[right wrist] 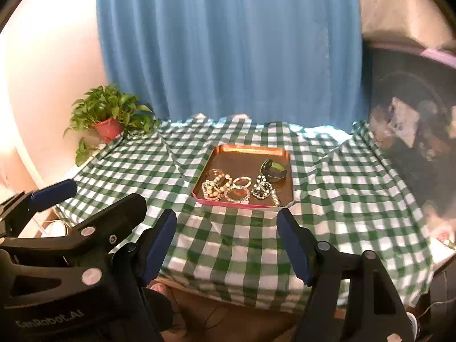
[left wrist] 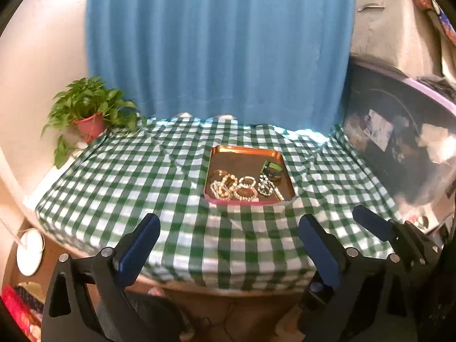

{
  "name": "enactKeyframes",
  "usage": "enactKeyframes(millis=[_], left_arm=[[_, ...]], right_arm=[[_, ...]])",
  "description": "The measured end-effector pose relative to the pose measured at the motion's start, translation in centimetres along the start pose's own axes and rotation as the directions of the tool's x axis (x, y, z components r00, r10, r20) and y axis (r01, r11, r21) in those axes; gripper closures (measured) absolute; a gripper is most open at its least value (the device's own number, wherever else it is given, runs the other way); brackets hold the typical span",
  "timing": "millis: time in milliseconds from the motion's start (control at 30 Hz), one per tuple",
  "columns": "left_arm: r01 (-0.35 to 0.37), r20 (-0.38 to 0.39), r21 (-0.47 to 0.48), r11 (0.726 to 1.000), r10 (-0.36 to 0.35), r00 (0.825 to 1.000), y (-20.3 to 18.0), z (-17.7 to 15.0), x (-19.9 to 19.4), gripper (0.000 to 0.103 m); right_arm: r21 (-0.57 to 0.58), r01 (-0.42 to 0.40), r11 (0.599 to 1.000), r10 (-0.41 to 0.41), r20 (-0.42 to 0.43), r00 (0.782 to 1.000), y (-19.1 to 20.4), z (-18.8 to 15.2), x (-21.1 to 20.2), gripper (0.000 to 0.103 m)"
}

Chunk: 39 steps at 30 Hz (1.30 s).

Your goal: Organize jewelry

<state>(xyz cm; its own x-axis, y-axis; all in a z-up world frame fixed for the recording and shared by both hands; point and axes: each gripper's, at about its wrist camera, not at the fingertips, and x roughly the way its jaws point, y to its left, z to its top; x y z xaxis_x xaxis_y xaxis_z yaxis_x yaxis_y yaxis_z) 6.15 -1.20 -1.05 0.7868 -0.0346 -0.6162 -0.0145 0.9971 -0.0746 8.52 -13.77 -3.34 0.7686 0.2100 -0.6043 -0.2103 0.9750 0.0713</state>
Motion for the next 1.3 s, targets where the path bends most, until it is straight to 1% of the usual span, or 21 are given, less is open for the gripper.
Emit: enactKeyframes(millis=[100, 167, 233, 300, 400, 500, 833, 1033, 1300], left_arm=[[-0.021, 0.000, 0.065, 0.998, 0.021, 1.000, -1.1, -0.7, -3.1, 0.005], [-0.030, -0.010, 0.096, 0.995, 0.031, 0.999, -1.8, -1.0, -4.7, 0.005], [-0.048, 0.009, 0.104, 0.993, 0.047, 0.999, -2.0, -1.5, -6.2, 0.004], [-0.040, 0.016, 0.102, 0.994, 0.038, 0.999, -2.2, -1.8, -7.0, 0.004], [-0.030, -0.010, 0.101, 0.994, 0.032, 0.999, -2.3, -1.8, -7.3, 0.003], [-0.032, -0.011, 0.108, 0.994, 0.034, 0.999, -2.5, -1.9, -7.3, 0.003], [-0.035, -0.014, 0.115, 0.993, 0.037, 0.999, -2.3, -1.9, -6.9, 0.003], [-0.024, -0.017, 0.115, 0.993, 0.026, 1.000, -2.1, -1.9, -6.5, 0.003], [-0.036, -0.046, 0.125, 0.992, 0.042, 0.998, -2.3, -2.1, -5.6, 0.003]], right_arm=[[0.023, 0.036, 0.999, -0.036, -0.001, 0.999, 0.7, -0.8, -3.5, 0.034], [0.061, 0.033, 0.998, -0.032, -0.011, 0.999, 0.6, -1.4, -5.1, 0.034], [0.087, 0.023, 0.996, -0.021, -0.018, 1.000, 0.4, -2.0, -6.4, 0.034], [0.098, 0.017, 0.995, -0.016, -0.011, 1.000, 0.5, -2.5, -7.5, 0.034], [0.095, 0.049, 0.994, -0.047, -0.017, 0.999, 0.7, -2.6, -8.5, 0.034], [0.105, 0.051, 0.993, -0.048, -0.034, 0.998, 0.6, -2.8, -8.6, 0.034], [0.110, 0.055, 0.992, -0.052, -0.037, 0.998, 0.4, -2.8, -8.4, 0.034], [0.108, 0.055, 0.993, -0.051, -0.040, 0.998, 0.3, -2.8, -8.0, 0.034], [0.120, 0.047, 0.992, -0.040, -0.058, 0.997, -0.3, -3.1, -7.1, 0.034]])
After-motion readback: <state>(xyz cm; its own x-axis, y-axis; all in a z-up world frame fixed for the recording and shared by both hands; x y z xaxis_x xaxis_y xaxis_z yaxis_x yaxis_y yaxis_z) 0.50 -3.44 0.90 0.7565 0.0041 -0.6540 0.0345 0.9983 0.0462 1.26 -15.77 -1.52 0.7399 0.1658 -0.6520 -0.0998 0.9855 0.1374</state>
